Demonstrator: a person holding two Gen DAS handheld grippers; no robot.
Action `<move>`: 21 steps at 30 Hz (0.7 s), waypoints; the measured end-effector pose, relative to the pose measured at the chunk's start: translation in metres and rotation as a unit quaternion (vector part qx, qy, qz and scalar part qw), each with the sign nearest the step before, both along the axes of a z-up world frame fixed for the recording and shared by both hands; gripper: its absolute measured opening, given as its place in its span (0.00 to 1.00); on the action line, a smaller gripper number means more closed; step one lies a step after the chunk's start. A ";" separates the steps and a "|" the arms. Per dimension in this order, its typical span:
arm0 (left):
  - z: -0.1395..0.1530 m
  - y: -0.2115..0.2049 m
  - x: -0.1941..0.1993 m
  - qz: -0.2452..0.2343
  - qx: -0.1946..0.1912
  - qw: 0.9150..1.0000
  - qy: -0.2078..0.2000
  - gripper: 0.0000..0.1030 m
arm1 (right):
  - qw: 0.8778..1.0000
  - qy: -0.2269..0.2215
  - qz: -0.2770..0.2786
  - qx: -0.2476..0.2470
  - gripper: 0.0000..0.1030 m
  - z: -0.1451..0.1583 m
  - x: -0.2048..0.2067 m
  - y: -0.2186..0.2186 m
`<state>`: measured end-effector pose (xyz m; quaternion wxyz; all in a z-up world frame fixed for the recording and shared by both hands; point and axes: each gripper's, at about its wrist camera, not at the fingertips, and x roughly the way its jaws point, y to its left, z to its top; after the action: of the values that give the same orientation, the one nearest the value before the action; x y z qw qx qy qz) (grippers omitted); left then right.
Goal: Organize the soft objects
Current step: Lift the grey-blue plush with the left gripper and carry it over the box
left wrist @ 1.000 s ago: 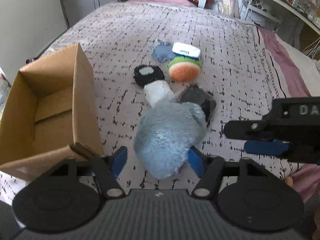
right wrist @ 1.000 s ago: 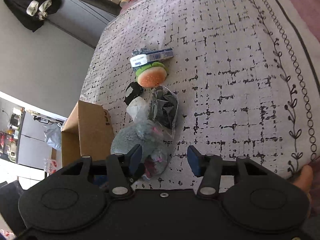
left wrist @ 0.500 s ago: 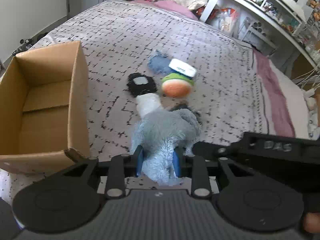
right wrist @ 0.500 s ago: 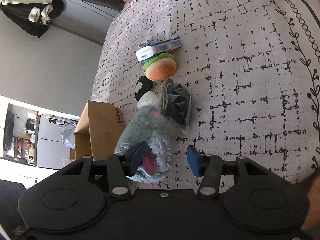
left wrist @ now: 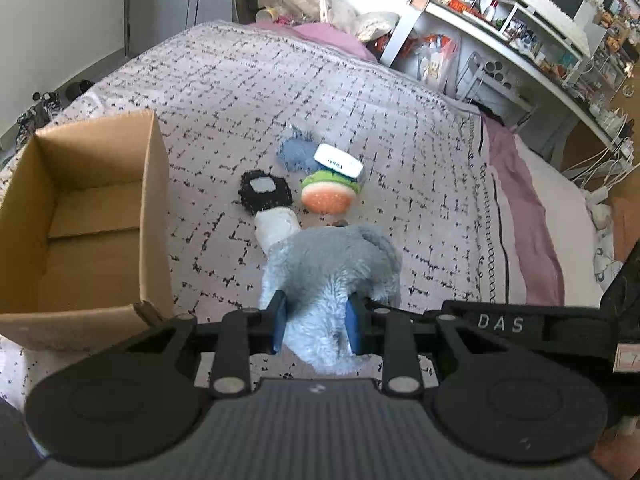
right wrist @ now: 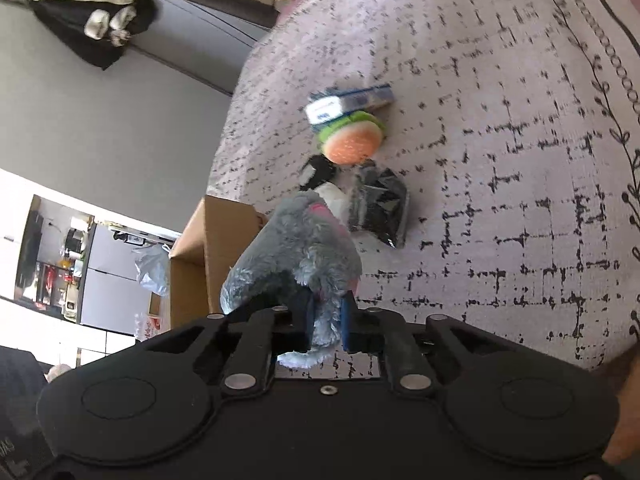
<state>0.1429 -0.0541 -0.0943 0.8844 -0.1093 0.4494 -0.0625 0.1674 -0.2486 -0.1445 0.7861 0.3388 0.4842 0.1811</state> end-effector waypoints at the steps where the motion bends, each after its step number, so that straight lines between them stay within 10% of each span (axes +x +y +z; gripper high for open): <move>1: 0.003 0.001 -0.001 0.001 -0.002 1.000 -0.003 0.28 | 1.000 -0.008 0.002 -0.003 0.12 0.004 -0.002 0.001; 21: 0.064 0.049 -0.027 0.017 -0.021 0.998 -0.054 0.28 | 0.996 -0.082 0.017 -0.035 0.12 0.071 -0.018 0.059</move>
<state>0.1159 -0.0054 -0.0304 0.9057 -0.1323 0.3977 -0.0630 0.1496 -0.1899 -0.0736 0.8315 0.2868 0.4297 0.2042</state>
